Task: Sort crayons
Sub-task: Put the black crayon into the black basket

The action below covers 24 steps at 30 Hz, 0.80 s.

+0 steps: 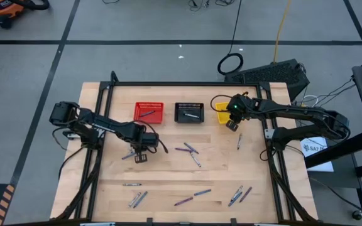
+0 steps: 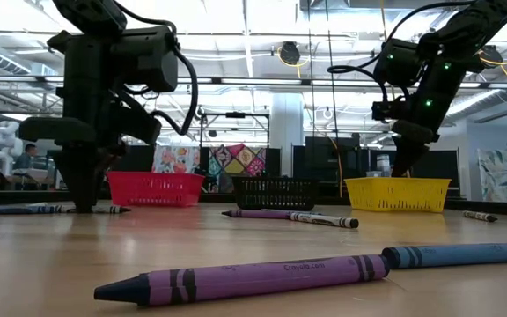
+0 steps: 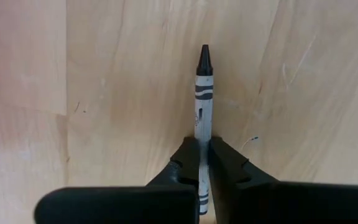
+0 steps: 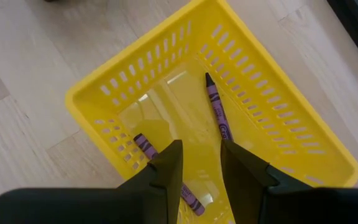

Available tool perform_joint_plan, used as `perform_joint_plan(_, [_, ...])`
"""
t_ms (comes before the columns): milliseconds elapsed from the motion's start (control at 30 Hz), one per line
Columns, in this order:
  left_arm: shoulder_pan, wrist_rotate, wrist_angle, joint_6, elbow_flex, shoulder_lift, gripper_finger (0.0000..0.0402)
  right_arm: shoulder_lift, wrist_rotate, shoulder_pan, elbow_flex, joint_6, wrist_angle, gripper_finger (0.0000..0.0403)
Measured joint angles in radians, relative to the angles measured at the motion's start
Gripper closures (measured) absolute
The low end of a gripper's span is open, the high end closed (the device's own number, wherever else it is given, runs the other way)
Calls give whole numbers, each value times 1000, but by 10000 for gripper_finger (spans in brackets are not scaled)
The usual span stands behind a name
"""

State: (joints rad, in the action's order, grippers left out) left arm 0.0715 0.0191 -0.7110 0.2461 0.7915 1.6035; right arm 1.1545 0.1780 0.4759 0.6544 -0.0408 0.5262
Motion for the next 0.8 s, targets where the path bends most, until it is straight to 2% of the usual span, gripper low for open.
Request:
perform_joint_plan(333, [-16,27,10,-64,95,-35,393,0,0,0,0,0,-4,307])
perform_joint_plan(600, [-86,81,223,-196,172,-37,393,0,0,0,0,-8,-17,307])
perform_joint_plan(700, [-116,134,305,-230,183,-37,393,0,0,0,0,-8,-34,307])
perform_joint_plan(800, [-153,142,385,-294,183,-37,393,0,0,0,0,-8,-46,307])
